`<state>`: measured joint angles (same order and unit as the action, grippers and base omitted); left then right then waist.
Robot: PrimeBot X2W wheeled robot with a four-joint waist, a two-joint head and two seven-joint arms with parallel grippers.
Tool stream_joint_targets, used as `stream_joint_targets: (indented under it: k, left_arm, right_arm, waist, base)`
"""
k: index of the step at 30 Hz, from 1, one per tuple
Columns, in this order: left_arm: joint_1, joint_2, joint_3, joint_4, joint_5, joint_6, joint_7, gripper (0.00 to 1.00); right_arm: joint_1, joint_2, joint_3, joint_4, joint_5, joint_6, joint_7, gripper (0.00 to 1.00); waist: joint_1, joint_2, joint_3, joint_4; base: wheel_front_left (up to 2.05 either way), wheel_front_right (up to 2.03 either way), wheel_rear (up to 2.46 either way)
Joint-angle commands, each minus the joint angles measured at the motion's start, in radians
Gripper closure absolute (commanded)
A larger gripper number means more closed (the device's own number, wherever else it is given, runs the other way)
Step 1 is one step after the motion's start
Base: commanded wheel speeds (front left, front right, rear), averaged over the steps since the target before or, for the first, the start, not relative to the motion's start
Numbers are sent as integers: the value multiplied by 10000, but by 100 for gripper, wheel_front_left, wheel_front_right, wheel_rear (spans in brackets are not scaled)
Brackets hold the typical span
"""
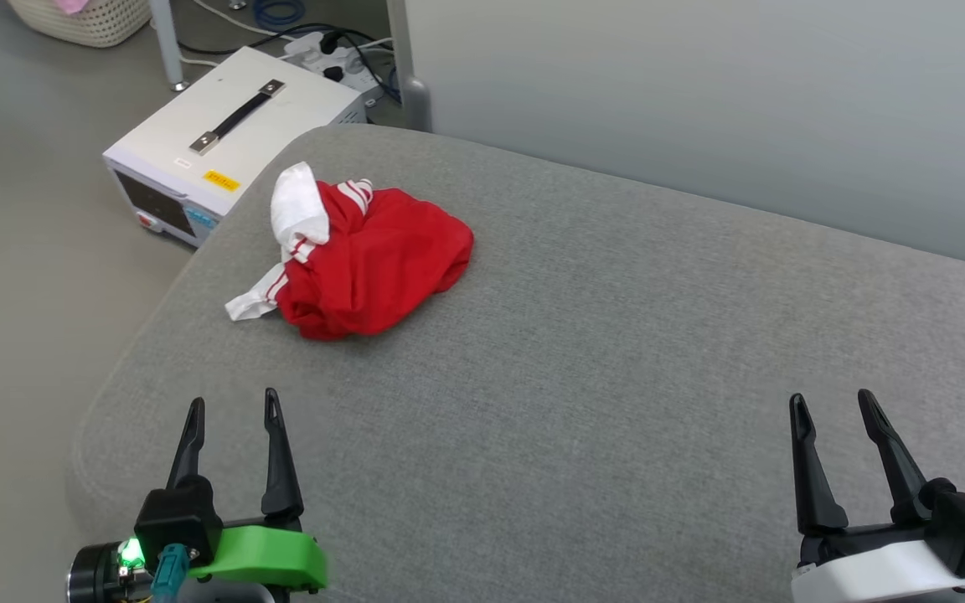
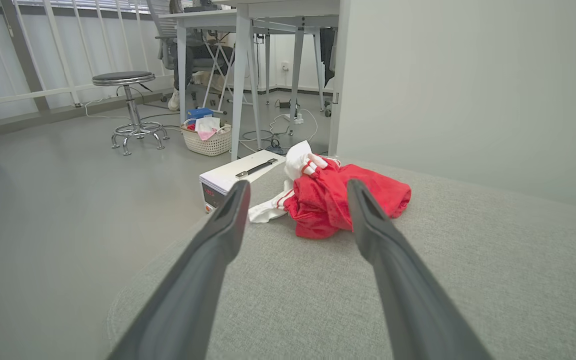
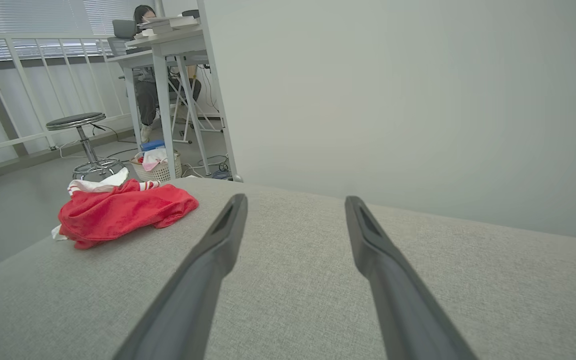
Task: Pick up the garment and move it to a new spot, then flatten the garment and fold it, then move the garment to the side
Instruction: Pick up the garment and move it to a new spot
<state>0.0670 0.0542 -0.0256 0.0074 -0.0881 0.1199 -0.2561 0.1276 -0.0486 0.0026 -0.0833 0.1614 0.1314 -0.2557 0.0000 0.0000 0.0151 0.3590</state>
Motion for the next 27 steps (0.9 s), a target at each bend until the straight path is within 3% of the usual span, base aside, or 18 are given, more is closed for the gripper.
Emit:
stream_joint_targets:
  k: [1, 14, 22, 27]
  left_arm:
    - [-139, -40, 22, 26, -39, 10, -57, 0]
    - [-50, -40, 366, 98, -500, -4, -57, 0]
    - [-143, -40, 492, 131, -733, -84, -57, 0]
    - [-648, -40, 838, 190, -704, -396, -57, 0]
  right_arm:
    - [4, -16, -2, -32, -37, -7, -61, 0]
    - [-95, -16, 163, -11, 1, -7, -61, 0]
    - [-123, -16, 184, -6, -68, -7, -61, 0]
    - [-250, -16, 279, -42, -165, -7, -61, 0]
  waist:
    - [0, 0, 85, 566]
    - [0, 0, 75, 1406]
    - [0, 0, 172, 1332]
    - [0, 0, 317, 1073]
  base:
    - [0, 0, 0]
    - [0, 0, 0]
    - [0, 0, 0]
    - [0, 0, 0]
